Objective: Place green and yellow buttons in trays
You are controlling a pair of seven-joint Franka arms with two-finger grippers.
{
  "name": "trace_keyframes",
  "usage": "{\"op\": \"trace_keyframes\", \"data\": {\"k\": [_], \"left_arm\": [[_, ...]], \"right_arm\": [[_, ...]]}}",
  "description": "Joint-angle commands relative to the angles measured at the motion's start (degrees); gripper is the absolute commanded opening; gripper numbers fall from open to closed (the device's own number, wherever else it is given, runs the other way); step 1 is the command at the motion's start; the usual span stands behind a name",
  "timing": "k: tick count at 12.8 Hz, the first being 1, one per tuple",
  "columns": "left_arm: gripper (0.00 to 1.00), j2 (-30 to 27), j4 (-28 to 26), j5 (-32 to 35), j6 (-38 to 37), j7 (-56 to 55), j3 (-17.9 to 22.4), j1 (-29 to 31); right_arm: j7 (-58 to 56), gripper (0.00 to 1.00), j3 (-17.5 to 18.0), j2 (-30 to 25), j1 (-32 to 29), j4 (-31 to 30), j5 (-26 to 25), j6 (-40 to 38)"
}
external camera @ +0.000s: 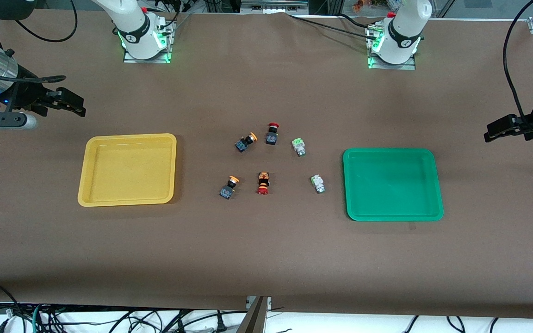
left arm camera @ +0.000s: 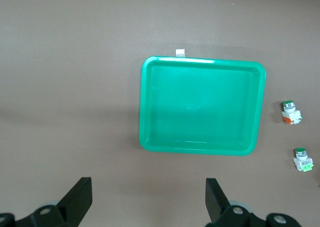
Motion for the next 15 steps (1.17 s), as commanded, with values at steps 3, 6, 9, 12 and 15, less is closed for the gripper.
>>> {"op": "trace_keyframes", "data": {"k": [3, 6, 9, 12, 15], "left_arm": [[1.00, 0.9, 2.1, -0.1, -1.2, 0.7, 0.2, -0.2], [1.00, 0.9, 2.1, -0.1, -1.2, 0.7, 0.2, -0.1], [1.00, 0.9, 2.0, -0.2, -1.2, 0.7, 0.2, -0.3], [1.00, 0.9, 2.1, -0.1, -1.2, 0.7, 0.2, -0.4], [1.00, 2.7, 3.6, -0.3, -1.1, 0.7, -0.1, -0.5]], "right_arm": [[-0.7, 1.00, 0.6, 0.5, 0.3, 1.3, -1.1, -0.8], [-0.7, 1.00, 0.6, 0.5, 0.3, 1.3, -1.1, -0.8], [-0.4, 1.00, 0.6, 0.8, 0.3, 1.3, -1.1, -0.8], [0.4, 1.00, 0.6, 4.7, 2.2, 1.3, -0.3, 0.5], [13.8, 1.00, 0.9, 13.3, 7.4, 1.3, 2.7, 8.7]]}}
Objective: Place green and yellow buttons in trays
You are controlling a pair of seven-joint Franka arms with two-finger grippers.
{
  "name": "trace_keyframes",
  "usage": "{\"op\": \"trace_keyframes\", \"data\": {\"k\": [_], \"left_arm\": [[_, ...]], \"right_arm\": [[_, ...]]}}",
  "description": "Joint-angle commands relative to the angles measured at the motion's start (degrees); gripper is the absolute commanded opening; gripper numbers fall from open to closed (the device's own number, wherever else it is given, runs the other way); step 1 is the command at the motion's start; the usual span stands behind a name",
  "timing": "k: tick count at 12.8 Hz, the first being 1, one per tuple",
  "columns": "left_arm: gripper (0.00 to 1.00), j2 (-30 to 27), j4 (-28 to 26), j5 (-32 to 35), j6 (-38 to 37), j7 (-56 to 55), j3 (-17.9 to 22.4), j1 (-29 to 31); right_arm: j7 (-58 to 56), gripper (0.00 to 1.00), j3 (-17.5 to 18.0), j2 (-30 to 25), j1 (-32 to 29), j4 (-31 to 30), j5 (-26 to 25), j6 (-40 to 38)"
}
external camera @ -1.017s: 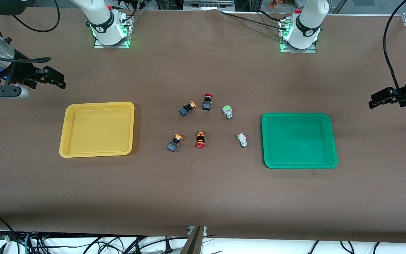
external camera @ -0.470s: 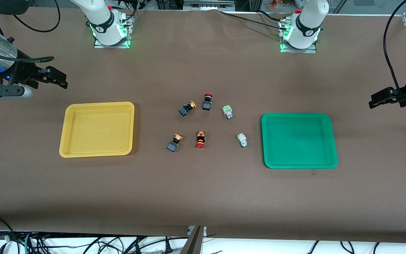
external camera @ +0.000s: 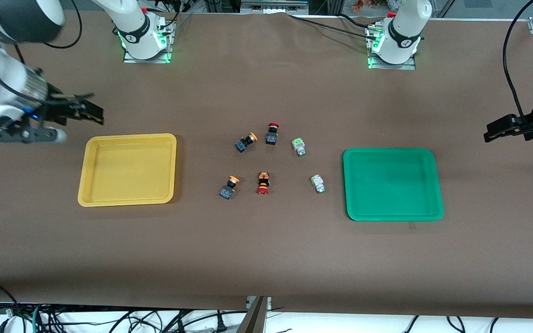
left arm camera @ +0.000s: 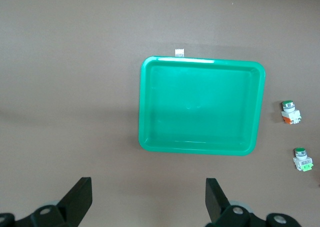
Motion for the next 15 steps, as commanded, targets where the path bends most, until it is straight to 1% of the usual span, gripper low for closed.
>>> {"op": "trace_keyframes", "data": {"k": [1, 2, 4, 6, 7, 9, 10, 13, 14, 15], "left_arm": [[1.00, 3.5, 4.6, -0.1, -1.0, 0.8, -0.2, -0.3], [1.00, 3.9, 4.8, -0.3, -1.0, 0.9, -0.2, -0.4], [1.00, 5.4, 3.7, -1.4, -0.5, 0.4, -0.8, -1.3], [1.00, 7.6, 2.6, -5.0, 1.3, -4.9, -1.2, -2.7], [1.00, 8.5, 2.1, -4.7, 2.7, -9.4, -2.6, -3.8], [1.00, 11.4, 2.1, -4.5, 5.0, -17.3, -6.3, -3.8], [1.00, 13.2, 1.4, -4.5, 7.5, -20.0, -8.0, -3.9], [1.00, 16.5, -4.6, -4.3, 20.8, -29.3, -13.0, -4.0], [1.00, 17.9, -6.4, -4.0, 24.6, -32.0, -14.2, -4.5], [1.00, 19.1, -7.8, -2.0, 27.7, -35.1, -15.0, -5.4]], "right_arm": [[13.1, 1.00, 0.1, 9.2, 5.7, 1.4, 2.2, 8.2], [18.9, 1.00, 0.1, 13.1, 7.7, 1.5, 2.4, 13.5], [29.6, 1.00, 0.1, 20.6, 11.2, 1.5, 6.2, 24.7], [35.2, 1.00, 0.1, 26.5, 14.7, 1.6, 8.4, 32.9], [38.5, 0.99, 0.2, 29.2, 15.9, 2.7, 8.7, 36.2], [44.4, 1.00, 0.2, 33.3, 18.6, 6.2, 9.0, 38.0], [45.8, 0.99, 0.2, 35.1, 19.5, 7.9, 9.0, 38.2], [44.8, 0.99, 0.2, 39.1, 20.2, 8.9, 8.9, 43.8], [44.3, 0.93, 0.2, 39.6, 20.2, 8.9, 8.7, 44.5], [44.1, 0.80, 0.2, 39.8, 20.2, 8.7, 8.5, 44.5]]}}
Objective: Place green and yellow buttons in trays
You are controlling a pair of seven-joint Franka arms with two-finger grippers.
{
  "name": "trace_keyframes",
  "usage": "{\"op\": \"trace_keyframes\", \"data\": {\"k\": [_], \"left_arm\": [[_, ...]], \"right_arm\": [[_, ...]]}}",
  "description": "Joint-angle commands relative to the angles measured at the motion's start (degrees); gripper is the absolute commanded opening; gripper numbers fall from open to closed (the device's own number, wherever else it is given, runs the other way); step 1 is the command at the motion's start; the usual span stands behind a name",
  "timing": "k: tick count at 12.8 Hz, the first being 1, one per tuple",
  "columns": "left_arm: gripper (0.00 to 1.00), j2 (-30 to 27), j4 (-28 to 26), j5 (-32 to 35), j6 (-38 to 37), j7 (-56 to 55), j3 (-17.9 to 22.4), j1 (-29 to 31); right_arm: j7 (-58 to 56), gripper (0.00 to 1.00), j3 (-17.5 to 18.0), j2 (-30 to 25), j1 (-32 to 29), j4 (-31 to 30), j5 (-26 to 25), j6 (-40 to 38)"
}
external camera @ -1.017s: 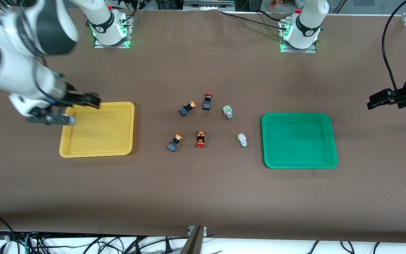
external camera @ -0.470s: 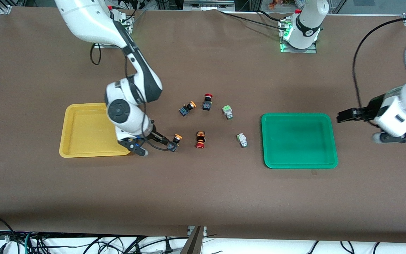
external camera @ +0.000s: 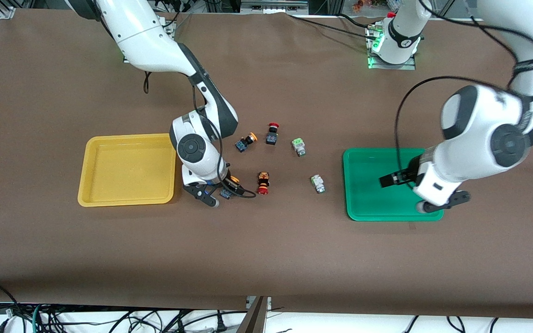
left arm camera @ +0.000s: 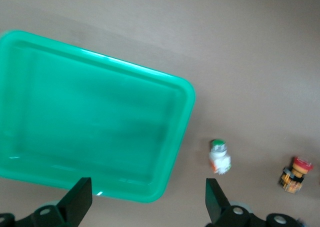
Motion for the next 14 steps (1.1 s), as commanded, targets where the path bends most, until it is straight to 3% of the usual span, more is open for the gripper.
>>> {"op": "trace_keyframes", "data": {"k": [1, 3, 4, 5, 7, 8, 11, 13, 14], "left_arm": [[1.00, 2.6, -3.6, 4.6, 6.9, -9.3, -2.0, -2.1], [1.00, 6.5, -3.6, 9.9, 11.1, -19.2, -4.2, -4.1], [1.00, 8.5, -3.6, 12.0, 13.7, -23.9, -4.4, -5.7], [1.00, 10.2, -3.6, 13.5, 15.2, -27.9, -4.5, -7.3], [1.00, 12.2, -3.7, 15.9, 16.0, -32.9, -5.5, -8.9], [1.00, 12.8, -3.8, 16.2, 16.3, -34.1, -6.0, -9.0], [1.00, 15.1, -5.4, 18.1, 21.2, -38.0, -6.0, -10.5], [1.00, 16.1, -5.5, 22.3, 21.7, -40.9, -6.1, -10.7], [1.00, 16.4, -5.4, 22.5, 21.8, -41.3, -6.1, -10.9]], "right_arm": [[-1.3, 0.65, -0.4, 1.6, 0.0, 1.7, 0.1, 0.5], [-3.4, 0.29, -0.6, 0.2, -0.6, 1.8, 0.2, -3.0], [-6.4, 0.15, -1.1, -1.3, -1.4, 2.0, 0.3, -7.4], [-10.5, 0.07, -1.1, -2.8, -3.0, 2.0, 0.4, -10.4], [-21.4, 0.07, -2.5, -7.8, -5.8, -0.1, 0.2, -18.1], [-27.8, 0.07, -5.6, -10.6, -5.8, -3.1, -0.1, -21.1], [-46.6, 0.09, -13.4, -21.4, -5.8, -21.0, -0.4, -16.3], [-58.3, 0.22, -19.1, -23.4, -5.8, -30.6, -0.3, -8.3], [-61.3, 0.37, -20.3, -23.4, -5.8, -34.9, 0.0, -3.1]]}}
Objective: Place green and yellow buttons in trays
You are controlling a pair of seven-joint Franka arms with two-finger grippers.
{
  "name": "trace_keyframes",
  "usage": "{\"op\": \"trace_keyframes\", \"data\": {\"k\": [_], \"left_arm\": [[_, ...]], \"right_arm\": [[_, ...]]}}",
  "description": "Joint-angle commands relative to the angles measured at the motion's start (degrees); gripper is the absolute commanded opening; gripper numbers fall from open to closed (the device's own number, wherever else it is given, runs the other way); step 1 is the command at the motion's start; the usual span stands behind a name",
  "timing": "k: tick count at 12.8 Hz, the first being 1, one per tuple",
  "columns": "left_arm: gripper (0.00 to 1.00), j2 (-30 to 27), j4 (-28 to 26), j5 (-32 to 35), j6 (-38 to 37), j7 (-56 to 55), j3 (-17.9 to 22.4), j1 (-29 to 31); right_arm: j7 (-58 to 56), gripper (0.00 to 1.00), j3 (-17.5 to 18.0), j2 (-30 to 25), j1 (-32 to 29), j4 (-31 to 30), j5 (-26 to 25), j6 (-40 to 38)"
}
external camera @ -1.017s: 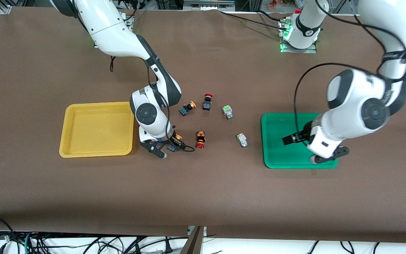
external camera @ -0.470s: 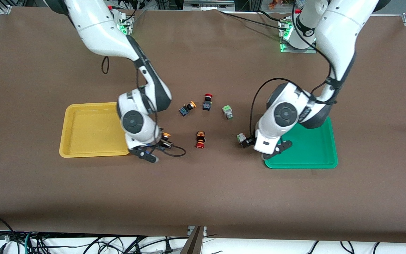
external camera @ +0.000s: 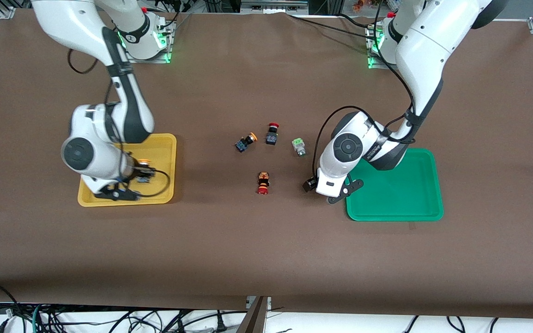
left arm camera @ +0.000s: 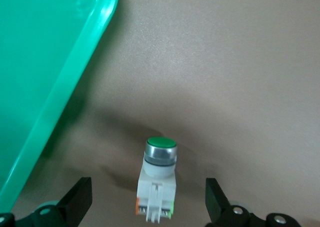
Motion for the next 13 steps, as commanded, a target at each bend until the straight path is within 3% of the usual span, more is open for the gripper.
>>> {"op": "trace_keyframes", "data": {"k": [1, 2, 4, 5, 8, 11, 13], "left_arm": [[0.86, 0.6, 0.0, 2.4, 0.8, -2.4, -0.3, -0.4], [0.68, 0.7, 0.0, 2.4, 0.8, -2.4, -0.3, -0.5], [0.29, 1.0, 0.1, 2.7, 0.9, -2.4, -0.4, -0.6], [0.02, 1.0, 0.2, 3.2, 0.7, -2.4, -0.6, -0.6], [0.00, -0.2, 0.3, 3.2, -0.2, 0.2, -1.3, 0.3], [0.00, -4.4, 0.8, 1.7, -8.8, 20.3, -1.4, 4.9], [0.00, -6.6, 0.7, -2.4, -12.6, 33.9, -0.3, 8.3]], "right_arm": [[-7.4, 0.72, -2.7, -3.6, 0.8, -14.0, 0.3, 12.1], [-6.7, 0.95, -3.1, -4.1, 0.8, -13.7, 0.7, 11.0], [-0.2, 0.98, -2.4, -5.4, 1.1, -9.6, 2.0, 2.4], [4.9, 0.98, -1.4, -5.4, 1.6, -6.5, 2.0, -2.2], [23.2, 0.97, 6.0, -4.6, 1.9, -0.3, 3.8, -7.5], [40.6, 0.97, 15.3, -2.2, 2.0, 1.0, 11.6, -4.0], [50.6, 0.97, 18.4, 0.4, 4.8, 1.0, 12.3, 1.9]]}}
